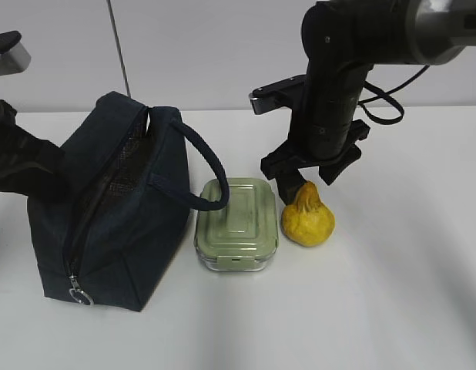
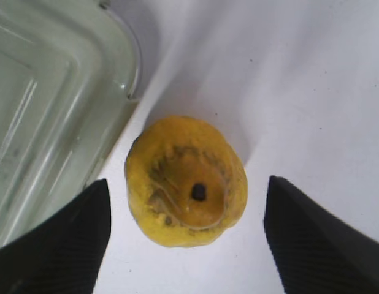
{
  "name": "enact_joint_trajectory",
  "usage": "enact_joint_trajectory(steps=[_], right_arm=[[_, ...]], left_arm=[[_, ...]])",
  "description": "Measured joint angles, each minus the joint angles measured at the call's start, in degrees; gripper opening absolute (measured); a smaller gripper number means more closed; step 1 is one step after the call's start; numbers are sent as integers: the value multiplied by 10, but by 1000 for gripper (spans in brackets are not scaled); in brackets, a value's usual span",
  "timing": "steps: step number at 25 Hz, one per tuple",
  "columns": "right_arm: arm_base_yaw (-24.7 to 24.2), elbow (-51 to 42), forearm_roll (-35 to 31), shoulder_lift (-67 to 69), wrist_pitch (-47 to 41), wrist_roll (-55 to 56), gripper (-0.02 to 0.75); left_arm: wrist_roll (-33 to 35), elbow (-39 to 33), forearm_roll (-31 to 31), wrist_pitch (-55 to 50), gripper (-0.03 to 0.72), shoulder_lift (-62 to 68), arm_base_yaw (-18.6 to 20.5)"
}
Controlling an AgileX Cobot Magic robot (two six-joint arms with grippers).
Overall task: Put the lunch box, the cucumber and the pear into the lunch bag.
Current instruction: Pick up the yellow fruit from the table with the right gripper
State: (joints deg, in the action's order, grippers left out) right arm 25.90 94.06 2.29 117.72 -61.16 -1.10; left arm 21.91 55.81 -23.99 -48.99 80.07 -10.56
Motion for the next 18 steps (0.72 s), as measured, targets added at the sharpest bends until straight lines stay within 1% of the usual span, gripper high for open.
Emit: enact_joint_trajectory(steps=[2, 4, 6, 8, 9, 10, 11, 14, 18], right_arm=[[0, 1, 4, 9, 0, 1, 592], [0, 1, 5, 19, -1, 1, 564], [0, 1, 5, 27, -2, 1, 477], [0, 1, 5, 29, -3, 1, 328], [0, 1, 7, 29, -3, 2, 272], [0, 2, 13, 29, -4, 5, 244], [0, 2, 20, 26, -4, 7, 230], [0, 4, 44, 6, -5, 16, 226], [-1, 27, 48, -55, -5, 19, 221]], left_arm=[[0, 0, 0, 0, -16, 0, 0], [0, 0, 0, 1, -16, 0, 0], [0, 0, 1, 1, -16, 0, 0], [0, 0, 1, 1, -16, 0, 0], [0, 0, 1, 1, -16, 0, 0], [0, 0, 1, 1, -16, 0, 0], [0, 0, 1, 1, -16, 0, 0], [0, 0, 2, 1, -16, 0, 0], [0, 0, 2, 1, -16, 0, 0]])
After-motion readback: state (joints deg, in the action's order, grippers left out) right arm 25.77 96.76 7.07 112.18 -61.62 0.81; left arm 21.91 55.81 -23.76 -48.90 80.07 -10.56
